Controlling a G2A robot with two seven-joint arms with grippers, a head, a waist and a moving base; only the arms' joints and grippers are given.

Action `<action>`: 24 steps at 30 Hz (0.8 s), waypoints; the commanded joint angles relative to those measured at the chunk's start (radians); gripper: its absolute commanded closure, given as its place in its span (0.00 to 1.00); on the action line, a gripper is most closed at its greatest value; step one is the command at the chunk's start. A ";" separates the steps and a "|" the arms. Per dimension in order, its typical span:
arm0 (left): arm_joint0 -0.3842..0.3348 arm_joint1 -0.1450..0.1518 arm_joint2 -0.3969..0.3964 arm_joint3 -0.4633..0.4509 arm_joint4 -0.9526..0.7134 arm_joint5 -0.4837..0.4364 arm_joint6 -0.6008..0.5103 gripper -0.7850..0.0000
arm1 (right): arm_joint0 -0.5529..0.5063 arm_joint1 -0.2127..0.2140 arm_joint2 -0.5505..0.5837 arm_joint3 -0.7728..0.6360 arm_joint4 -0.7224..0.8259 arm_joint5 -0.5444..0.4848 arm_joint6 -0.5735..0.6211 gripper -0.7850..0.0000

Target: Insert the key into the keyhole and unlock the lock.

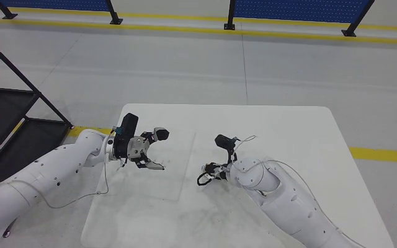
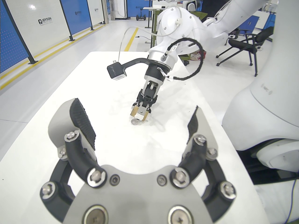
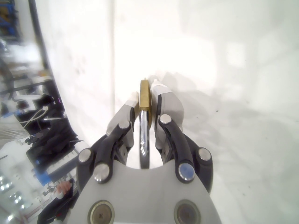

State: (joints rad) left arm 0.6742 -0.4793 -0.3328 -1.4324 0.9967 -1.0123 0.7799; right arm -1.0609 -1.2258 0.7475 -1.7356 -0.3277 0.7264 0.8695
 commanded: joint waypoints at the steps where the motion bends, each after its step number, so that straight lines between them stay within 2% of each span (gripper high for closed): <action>1: 0.000 0.000 0.000 0.000 0.000 0.000 0.000 0.00 | -0.003 0.002 0.003 -0.007 -0.006 0.002 0.000 0.00; 8: 0.000 0.000 0.000 0.000 0.000 0.000 0.000 0.00 | -0.017 0.008 0.017 -0.042 -0.024 0.004 -0.003 0.00; 13: 0.000 0.000 0.000 0.000 0.000 0.000 0.000 0.00 | -0.036 0.014 0.032 -0.095 -0.066 -0.001 -0.048 0.00; 24: 0.000 0.000 0.000 0.000 0.000 0.000 0.000 0.00 | -0.181 0.052 0.102 -0.386 -0.322 -0.080 -0.248 0.00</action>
State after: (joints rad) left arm 0.6742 -0.4793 -0.3328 -1.4324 0.9967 -1.0123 0.7799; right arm -1.2264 -1.1778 0.8413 -2.0869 -0.6215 0.6587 0.6348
